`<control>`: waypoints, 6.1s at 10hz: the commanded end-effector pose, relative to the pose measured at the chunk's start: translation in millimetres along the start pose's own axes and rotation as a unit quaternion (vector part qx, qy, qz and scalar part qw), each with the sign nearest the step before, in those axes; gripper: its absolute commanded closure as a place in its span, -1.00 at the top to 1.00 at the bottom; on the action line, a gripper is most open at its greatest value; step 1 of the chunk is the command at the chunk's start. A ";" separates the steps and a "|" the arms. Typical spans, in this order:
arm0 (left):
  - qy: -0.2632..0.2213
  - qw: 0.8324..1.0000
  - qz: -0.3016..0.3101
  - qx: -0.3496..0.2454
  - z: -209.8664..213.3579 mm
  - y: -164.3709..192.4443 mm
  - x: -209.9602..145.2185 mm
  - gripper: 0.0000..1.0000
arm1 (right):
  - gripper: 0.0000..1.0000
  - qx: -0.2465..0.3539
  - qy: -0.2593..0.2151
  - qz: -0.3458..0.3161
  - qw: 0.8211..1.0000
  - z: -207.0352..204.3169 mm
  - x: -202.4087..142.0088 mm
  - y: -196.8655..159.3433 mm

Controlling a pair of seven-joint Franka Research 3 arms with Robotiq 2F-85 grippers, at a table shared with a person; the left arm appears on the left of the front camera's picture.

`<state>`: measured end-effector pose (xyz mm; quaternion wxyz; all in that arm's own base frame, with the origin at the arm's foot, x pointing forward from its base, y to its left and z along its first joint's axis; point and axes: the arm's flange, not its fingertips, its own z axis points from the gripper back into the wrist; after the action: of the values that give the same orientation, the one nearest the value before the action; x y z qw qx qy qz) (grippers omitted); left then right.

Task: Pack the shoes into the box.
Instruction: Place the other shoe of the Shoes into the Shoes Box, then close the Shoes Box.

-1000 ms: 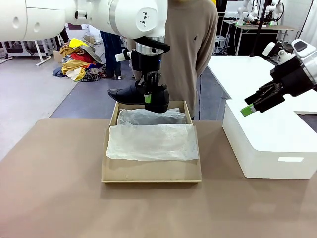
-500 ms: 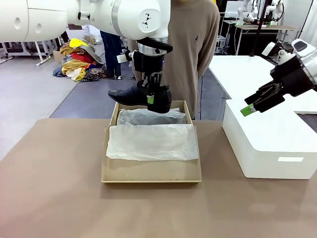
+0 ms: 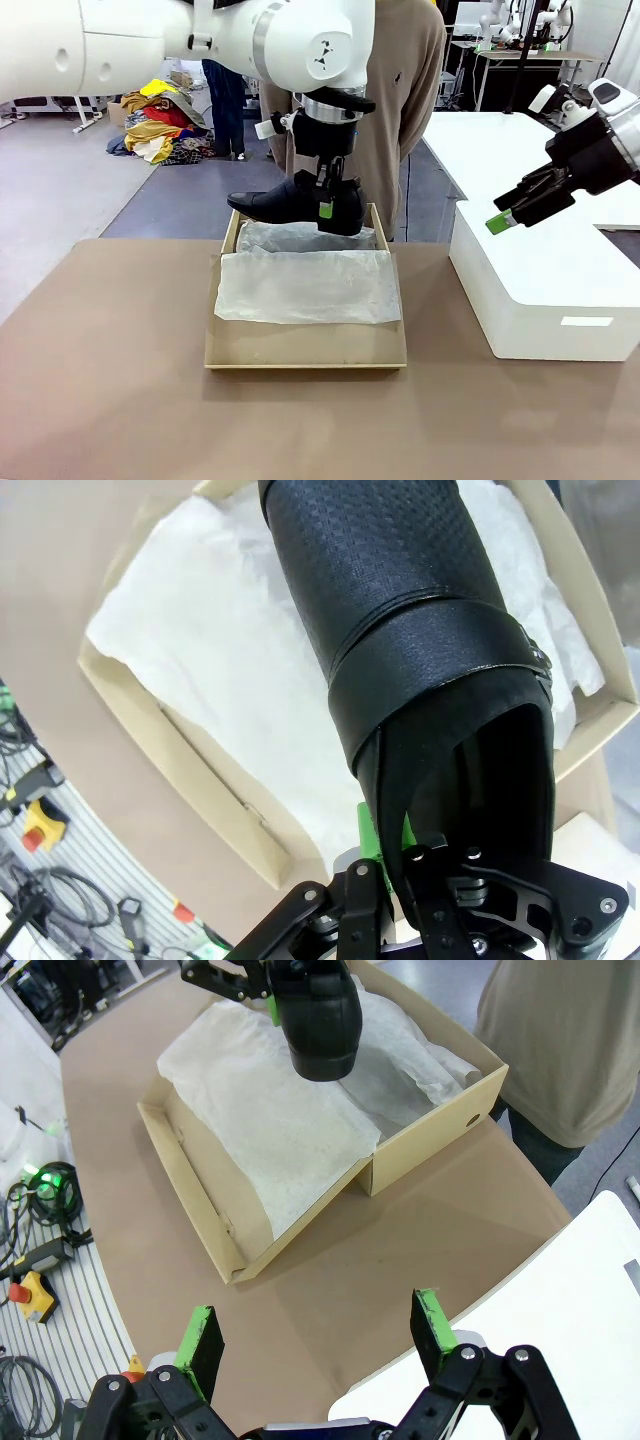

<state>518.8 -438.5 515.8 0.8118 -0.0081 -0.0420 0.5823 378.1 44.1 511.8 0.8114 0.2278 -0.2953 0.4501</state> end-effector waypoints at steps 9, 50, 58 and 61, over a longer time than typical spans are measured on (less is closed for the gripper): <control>-0.015 0.995 0.093 -0.031 -34.6 -22.3 -8.8 -1.00 | 1.00 0.007 -0.017 0.011 1.000 -2.2 0.3 -3.0; 0.024 0.991 0.127 -0.036 -29.6 -41.1 5.4 1.00 | 1.00 0.007 -0.017 0.011 1.000 -2.2 0.3 -3.0; 0.025 0.997 -0.011 -0.069 2.2 -22.8 38.2 1.00 | 1.00 0.007 -0.017 0.011 1.000 -2.2 0.3 -3.0; 0.001 0.990 -0.129 -0.054 26.7 -8.2 87.7 1.00 | 1.00 0.007 -0.017 0.011 1.000 -2.2 0.3 -3.0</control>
<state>561.5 -381.1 549.2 0.8549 -0.0606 -0.0741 0.5099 378.1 44.2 511.8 0.8113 0.2277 -0.2952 0.4503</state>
